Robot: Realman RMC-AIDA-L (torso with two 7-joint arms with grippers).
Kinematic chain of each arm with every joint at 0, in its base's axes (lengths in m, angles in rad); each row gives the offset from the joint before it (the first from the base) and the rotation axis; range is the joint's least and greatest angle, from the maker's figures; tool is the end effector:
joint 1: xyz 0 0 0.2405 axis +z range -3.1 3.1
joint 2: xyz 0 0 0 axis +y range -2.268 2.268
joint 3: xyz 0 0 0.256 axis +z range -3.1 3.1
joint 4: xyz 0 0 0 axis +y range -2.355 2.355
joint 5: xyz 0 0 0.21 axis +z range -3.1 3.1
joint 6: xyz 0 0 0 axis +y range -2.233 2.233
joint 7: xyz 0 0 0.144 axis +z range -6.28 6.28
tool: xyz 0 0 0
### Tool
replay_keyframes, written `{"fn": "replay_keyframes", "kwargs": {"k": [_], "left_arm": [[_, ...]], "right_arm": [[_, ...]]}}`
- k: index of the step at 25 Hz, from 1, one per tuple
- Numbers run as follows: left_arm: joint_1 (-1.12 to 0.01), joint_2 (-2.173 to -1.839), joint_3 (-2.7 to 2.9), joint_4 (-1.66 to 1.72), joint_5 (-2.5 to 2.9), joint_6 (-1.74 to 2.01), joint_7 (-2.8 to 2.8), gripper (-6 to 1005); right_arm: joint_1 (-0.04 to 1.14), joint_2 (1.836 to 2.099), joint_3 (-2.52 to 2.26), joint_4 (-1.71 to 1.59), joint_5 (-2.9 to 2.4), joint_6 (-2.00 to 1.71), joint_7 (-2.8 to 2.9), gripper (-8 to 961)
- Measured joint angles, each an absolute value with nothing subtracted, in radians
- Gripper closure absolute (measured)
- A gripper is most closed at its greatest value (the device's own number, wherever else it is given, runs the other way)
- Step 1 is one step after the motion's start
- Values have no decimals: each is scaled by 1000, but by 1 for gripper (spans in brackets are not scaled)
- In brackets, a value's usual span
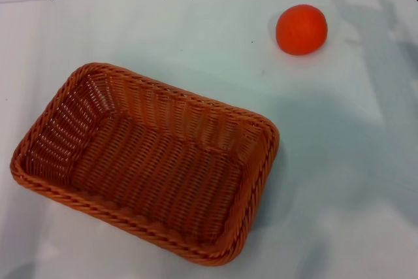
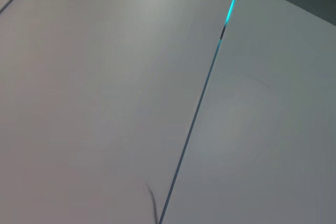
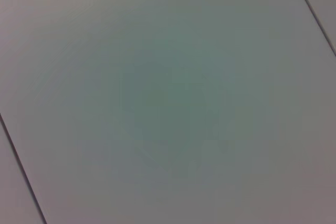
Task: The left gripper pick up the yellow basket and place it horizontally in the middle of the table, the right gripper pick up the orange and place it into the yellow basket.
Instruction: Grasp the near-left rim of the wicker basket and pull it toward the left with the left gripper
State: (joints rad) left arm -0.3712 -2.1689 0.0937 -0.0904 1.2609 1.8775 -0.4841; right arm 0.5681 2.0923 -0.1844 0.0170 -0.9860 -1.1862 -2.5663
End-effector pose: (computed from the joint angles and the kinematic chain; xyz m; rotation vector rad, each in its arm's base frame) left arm -0.2872 0.2541 0.0127 -1.2725 -0.4249 -1.3750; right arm 0.3353 0.3588 0.0221 -0.9294 -1.3659 -1.5043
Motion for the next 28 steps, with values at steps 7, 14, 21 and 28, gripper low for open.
{"fn": "replay_keyframes", "kwargs": {"k": [7,14,21,28], "left_arm": [[-371,-2168,93,-91,1261,1882,-485,91],[-381,-2167,107,-85,1269,1883,-522,92],[-400,-2157,292,198,1293,1783,-876,91],[-374,-2092,494,566,1371,1642,-1369,92]], "right_arm": [[572,2092,-184,15,-986,-1187,-2566,23],[572,2092,-184,15,-986,-1187,-2566,23],[572,2092,-184,16,-986,-1187,-2566,23],[568,2092,-183,17,-986,-1186,-2566,24]]}}
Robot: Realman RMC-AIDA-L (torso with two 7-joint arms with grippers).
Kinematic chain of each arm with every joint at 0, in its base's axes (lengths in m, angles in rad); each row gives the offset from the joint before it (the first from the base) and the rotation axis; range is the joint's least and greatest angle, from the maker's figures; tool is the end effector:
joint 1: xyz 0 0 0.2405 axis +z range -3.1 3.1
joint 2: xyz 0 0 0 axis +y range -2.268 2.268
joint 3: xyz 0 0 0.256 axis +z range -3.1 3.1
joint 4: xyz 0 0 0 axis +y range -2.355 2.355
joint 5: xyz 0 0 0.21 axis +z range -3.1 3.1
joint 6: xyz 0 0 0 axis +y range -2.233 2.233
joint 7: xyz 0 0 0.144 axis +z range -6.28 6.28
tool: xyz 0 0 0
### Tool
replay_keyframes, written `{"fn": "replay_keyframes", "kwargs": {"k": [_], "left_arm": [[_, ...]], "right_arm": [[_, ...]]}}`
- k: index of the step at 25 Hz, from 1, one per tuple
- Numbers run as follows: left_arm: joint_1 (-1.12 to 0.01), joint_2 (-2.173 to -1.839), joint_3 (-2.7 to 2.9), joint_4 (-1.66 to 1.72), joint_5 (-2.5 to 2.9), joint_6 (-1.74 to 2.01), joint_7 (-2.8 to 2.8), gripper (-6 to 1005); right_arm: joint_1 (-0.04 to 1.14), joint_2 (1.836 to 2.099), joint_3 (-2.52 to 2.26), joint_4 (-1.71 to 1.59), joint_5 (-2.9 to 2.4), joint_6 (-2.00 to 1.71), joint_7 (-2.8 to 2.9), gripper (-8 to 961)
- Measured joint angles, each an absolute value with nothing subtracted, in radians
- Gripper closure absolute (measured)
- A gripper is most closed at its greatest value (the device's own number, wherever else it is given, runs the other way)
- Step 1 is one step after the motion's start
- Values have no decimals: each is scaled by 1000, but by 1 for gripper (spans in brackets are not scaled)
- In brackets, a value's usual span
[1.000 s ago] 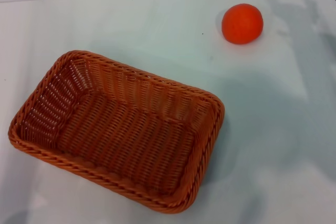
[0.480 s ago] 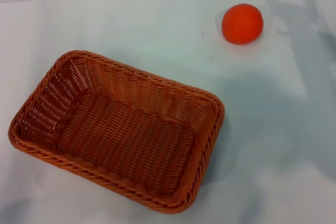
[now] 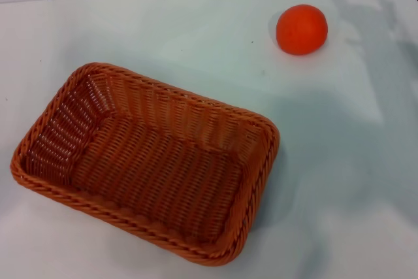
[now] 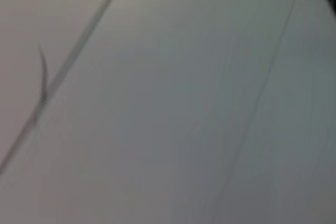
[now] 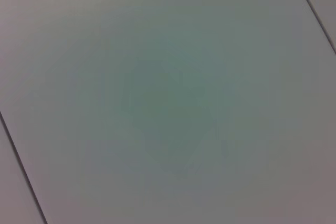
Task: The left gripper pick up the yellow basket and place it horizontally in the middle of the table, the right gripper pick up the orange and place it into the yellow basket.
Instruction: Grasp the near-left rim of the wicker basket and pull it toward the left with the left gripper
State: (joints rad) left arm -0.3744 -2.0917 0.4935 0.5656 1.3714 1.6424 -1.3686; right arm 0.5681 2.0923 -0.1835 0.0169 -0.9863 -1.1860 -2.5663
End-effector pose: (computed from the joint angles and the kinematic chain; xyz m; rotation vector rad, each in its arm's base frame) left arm -0.2850 0.3119 0.0790 -1.9426 -0.6970 -1.4314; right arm 0.3353 0.3589 0.0222 -0.9296 -1.3653 -1.5047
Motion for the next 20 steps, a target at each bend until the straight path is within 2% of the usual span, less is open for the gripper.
{"fn": "replay_keyframes", "kwargs": {"k": [4,7,13,20], "left_arm": [[-396,-2052,504,803,1652,1628,-1687,92],[-411,-2048,527,984,1841,1638,-1869,92],[-417,-2079,652,1291,2114,1657,-2096,91],[-461,-2110,707,1391,2329,1662,-2251,91]], "right_arm": [[568,2092,-183,17,-985,-1186,-2566,24],[567,2092,-182,17,-985,-1186,-2566,24],[569,2092,-177,17,-985,-1184,-2566,24],[569,2094,-171,18,-985,-1173,-2566,24]]}}
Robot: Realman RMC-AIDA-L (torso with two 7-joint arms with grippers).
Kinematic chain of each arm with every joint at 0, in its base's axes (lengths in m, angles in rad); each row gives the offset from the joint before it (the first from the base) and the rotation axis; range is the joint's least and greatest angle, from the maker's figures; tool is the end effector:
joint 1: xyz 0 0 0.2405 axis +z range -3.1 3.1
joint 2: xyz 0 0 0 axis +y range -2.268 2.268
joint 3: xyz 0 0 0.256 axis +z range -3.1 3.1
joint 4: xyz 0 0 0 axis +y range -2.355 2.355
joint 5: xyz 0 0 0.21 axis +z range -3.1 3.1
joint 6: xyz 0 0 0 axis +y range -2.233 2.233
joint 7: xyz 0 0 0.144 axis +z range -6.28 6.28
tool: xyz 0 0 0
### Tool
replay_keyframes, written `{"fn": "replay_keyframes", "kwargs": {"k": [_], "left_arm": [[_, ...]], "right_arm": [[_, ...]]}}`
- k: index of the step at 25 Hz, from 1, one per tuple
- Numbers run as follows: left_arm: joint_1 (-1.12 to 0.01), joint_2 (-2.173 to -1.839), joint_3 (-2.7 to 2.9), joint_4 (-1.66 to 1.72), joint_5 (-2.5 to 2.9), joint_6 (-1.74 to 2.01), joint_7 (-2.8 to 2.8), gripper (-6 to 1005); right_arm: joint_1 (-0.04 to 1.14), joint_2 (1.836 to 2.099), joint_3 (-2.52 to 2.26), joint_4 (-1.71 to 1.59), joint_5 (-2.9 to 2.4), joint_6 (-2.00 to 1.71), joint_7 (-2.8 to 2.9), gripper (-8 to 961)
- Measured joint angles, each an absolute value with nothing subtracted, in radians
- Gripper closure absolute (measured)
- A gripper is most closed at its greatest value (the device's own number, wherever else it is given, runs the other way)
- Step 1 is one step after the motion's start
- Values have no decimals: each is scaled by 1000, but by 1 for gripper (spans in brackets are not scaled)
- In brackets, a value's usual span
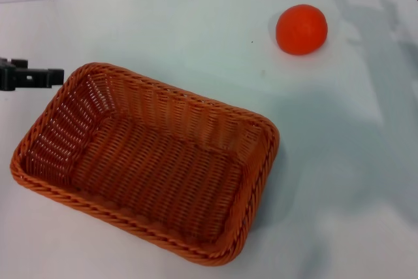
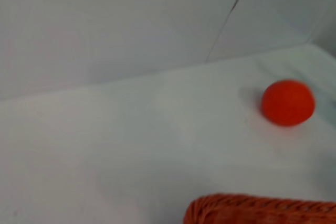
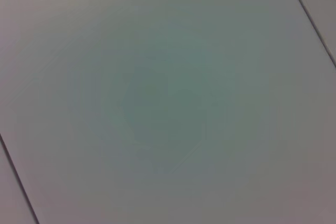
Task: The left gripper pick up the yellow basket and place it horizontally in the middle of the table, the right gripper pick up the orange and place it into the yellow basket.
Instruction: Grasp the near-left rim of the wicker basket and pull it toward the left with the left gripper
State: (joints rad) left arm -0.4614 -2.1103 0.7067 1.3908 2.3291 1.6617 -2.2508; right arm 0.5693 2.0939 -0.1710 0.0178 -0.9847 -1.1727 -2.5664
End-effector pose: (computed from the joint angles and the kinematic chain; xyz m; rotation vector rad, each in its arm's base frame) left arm -0.2426 0.3368 0.0979 -2.4083 -1.1492 -0.2508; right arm 0.3372 0.3590 0.0215 -0.9486 -1.3531 -1.5112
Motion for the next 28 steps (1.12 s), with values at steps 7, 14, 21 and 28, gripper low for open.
{"fn": "replay_keyframes", "kwargs": {"k": [7,14,21,28], "left_arm": [[-534,-2136,722,1362,2499,1681,-2312,93],[-582,-2152,735,1327,2610,1684,-2324,92],[-598,-2151,736,1291,2647,1658,-2335,91],[-602,-2155,737,1271,2691,1633,-2339,91]], "right_arm": [[567,2094,-169,18,-985,-1161,-2566,23],[567,2094,-169,18,-985,-1156,-2566,24],[564,2093,-156,18,-985,-1145,-2566,23],[567,2092,-138,11,-985,-1109,-2566,23]]}}
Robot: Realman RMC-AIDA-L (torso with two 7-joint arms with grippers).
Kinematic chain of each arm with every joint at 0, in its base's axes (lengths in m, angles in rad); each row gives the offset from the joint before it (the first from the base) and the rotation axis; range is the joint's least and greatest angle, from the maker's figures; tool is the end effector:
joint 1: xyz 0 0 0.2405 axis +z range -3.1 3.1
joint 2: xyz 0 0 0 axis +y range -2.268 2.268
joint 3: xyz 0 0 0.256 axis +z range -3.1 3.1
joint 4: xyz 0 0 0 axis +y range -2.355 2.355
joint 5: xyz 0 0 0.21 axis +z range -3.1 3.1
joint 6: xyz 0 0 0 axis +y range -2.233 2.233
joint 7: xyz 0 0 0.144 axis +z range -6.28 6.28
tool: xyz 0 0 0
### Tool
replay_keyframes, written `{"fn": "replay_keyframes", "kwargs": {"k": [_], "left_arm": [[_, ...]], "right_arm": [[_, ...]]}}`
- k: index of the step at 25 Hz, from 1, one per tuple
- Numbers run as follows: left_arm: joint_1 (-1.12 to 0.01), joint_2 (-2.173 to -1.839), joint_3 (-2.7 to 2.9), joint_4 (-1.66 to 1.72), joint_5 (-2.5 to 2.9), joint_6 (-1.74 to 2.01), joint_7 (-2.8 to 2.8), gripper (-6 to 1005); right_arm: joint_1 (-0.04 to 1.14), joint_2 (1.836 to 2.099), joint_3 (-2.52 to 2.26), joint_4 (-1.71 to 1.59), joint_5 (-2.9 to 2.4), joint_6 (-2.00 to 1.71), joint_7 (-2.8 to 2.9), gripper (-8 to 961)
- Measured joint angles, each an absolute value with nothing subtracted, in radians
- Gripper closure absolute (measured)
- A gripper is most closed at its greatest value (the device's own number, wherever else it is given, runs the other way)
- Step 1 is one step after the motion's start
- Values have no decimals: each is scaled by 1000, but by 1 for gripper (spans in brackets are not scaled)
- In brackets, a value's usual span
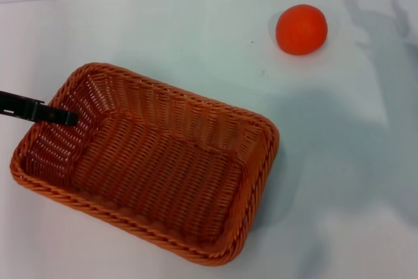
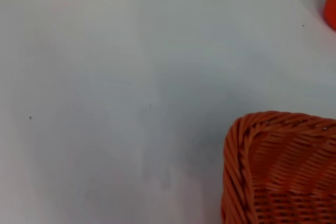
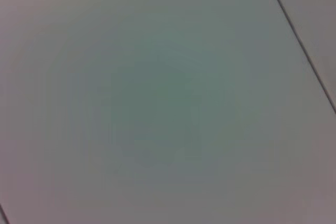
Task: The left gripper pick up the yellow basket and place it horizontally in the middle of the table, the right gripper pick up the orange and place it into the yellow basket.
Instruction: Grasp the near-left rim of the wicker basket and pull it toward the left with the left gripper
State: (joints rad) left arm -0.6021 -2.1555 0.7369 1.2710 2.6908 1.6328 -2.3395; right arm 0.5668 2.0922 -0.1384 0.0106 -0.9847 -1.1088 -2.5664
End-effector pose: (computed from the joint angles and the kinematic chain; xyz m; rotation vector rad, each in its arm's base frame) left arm -0.2495 0.3533 0.0582 -2.3812 -1.3059 0.1284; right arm 0.3484 0.3590 0.0219 -1.0192 -1.3314 -1.5463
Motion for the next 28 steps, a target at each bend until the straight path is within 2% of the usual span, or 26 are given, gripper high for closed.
{"fn": "replay_keyframes", "kwargs": {"k": [7,12,21,26,28], "left_arm": [[-601,-2158,754,1262,2714,1637,-2356,99],[-611,-2157,771,1231,2740,1643,-2372,296],[-616,-2159,766,1240,2744,1637,-2376,528],[-617,-2159,766,1240,2742,1635,-2378,747],[-617,-2159,764,1242,2740,1633,-2378,785]], "right_arm": [[572,2091,-128,9,-985,-1084,-2565,24],[573,2091,-128,9,-985,-1079,-2565,24],[574,2091,-129,10,-985,-1072,-2565,24],[573,2091,-125,10,-985,-1061,-2565,24],[573,2091,-122,10,-985,-1061,-2565,24]]}}
